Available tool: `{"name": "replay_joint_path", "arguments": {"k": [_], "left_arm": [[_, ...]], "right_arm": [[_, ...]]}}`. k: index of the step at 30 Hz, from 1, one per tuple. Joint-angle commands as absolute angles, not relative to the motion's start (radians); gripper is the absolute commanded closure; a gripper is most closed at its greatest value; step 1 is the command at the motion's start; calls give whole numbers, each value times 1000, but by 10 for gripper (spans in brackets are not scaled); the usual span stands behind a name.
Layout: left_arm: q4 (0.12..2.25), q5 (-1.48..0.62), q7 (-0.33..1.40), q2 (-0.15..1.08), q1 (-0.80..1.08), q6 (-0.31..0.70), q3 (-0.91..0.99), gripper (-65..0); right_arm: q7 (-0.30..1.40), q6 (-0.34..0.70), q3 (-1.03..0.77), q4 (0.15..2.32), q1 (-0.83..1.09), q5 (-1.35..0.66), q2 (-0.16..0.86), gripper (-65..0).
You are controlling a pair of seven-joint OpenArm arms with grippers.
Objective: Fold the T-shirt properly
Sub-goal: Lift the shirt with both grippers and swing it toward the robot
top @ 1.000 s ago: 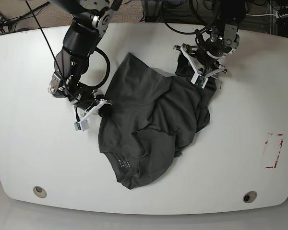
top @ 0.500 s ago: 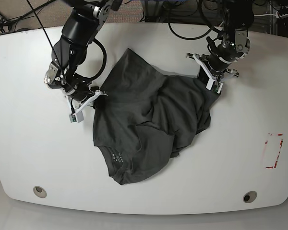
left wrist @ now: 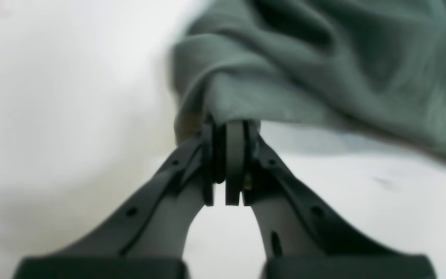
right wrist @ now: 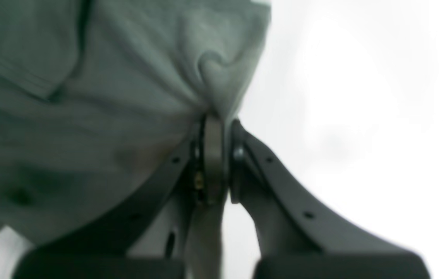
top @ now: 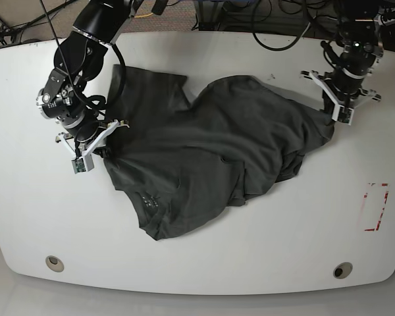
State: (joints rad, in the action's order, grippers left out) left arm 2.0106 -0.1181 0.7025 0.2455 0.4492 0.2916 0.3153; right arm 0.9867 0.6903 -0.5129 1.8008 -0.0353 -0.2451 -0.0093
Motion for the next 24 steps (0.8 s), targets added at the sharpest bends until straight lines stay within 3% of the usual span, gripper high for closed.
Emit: {"name": "replay_joint_path", "arguments": {"k": [1,6,11,24], "left_arm": [[2022,-110,697,292,427,349,404,0],[2015,-101,700,272,363,512,545,0],[2002,-99,702,297,228,602,562,0],[1995,-5,858,348,-154,616,438,0]], "right_arm": [[967,693,-479,1897,-44,-262,18,0],[967,694,-441,1971,-62,-269,87,0],[969,688,-390,1928,-196,-260,93,0],[969,693,-246,1811,-472,-213,114,0]]}}
